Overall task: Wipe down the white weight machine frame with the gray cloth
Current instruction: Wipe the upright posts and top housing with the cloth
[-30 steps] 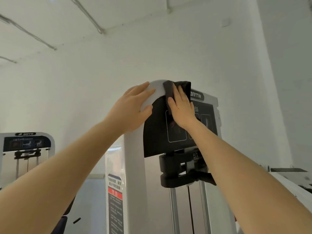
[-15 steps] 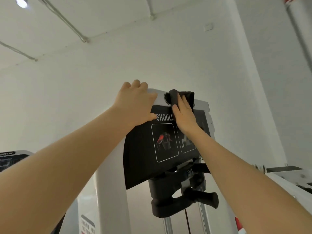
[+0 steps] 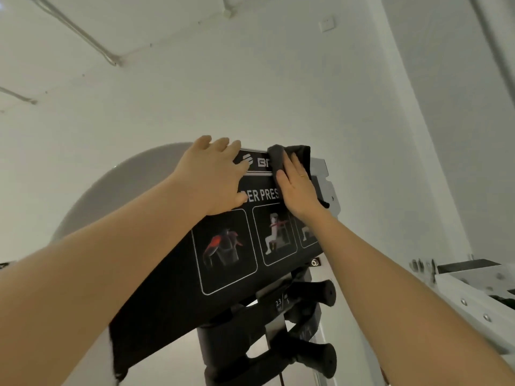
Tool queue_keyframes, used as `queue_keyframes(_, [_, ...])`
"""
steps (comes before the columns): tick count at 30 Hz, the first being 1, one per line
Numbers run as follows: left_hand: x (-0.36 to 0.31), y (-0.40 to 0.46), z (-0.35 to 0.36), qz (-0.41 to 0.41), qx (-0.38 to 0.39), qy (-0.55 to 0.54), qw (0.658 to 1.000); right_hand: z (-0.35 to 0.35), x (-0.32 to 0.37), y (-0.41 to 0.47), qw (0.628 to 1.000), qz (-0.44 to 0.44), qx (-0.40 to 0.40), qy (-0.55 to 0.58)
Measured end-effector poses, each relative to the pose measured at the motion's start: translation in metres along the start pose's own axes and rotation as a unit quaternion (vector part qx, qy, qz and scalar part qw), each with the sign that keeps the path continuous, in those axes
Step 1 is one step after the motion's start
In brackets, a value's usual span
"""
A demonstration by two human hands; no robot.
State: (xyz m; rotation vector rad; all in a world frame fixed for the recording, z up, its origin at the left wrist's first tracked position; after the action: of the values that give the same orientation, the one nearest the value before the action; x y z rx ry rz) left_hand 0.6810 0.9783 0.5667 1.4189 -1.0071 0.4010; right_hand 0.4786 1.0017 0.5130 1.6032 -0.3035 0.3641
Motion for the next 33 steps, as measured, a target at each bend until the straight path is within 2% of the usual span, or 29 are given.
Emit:
queue_keyframes(8, [-0.035,0.034,0.021,0.006,0.018,0.010,1.000,-0.001,-0.095,0.038,0.995,0.097,0.001,-0.003])
queue_keyframes(14, [-0.039,0.036,0.028,-0.010,0.043,0.022,0.999,-0.002,-0.134,0.041,0.985,0.149,-0.018,0.086])
queue_keyframes(16, [-0.040,0.038,0.027,-0.012,0.052,0.023,0.998,-0.001,-0.124,0.042,0.989,0.128,-0.016,0.077])
queue_keyframes(19, [-0.040,0.037,0.025,-0.016,0.056,0.030,0.998,0.001,-0.103,0.038,0.999,0.036,-0.007,0.017])
queue_keyframes(21, [-0.043,0.038,0.021,-0.024,0.061,0.031,0.997,-0.001,-0.104,0.027,1.000,0.022,0.000,0.010])
queue_keyframes(24, [-0.057,0.037,0.020,-0.071,0.067,0.040,0.994,-0.006,-0.128,-0.004,0.999,0.049,0.005,0.018])
queue_keyframes(27, [-0.079,0.035,0.025,-0.106,0.045,0.017,0.993,-0.006,-0.166,-0.047,0.980,0.164,0.019,0.113])
queue_keyframes(30, [-0.113,0.025,0.032,-0.064,0.011,-0.030,0.997,0.000,-0.196,-0.103,0.965,0.239,0.016,0.103])
queue_keyframes(33, [-0.156,0.012,0.032,0.012,0.014,-0.120,0.993,0.003,-0.213,-0.159,0.976,0.207,0.019,0.068])
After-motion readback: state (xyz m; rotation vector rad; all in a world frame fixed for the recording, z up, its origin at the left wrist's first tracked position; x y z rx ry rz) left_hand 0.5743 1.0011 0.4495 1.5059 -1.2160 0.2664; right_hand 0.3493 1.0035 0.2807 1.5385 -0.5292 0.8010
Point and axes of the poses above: each hand's wrist, its own y-axis towards the middle knuckle, its own z-axis out of the palm, x = y × z, the point moved 1 cm from there along y, towards the middle knuckle, and after that the axes turned 9 degrees about -x, right-handed, at the moved point
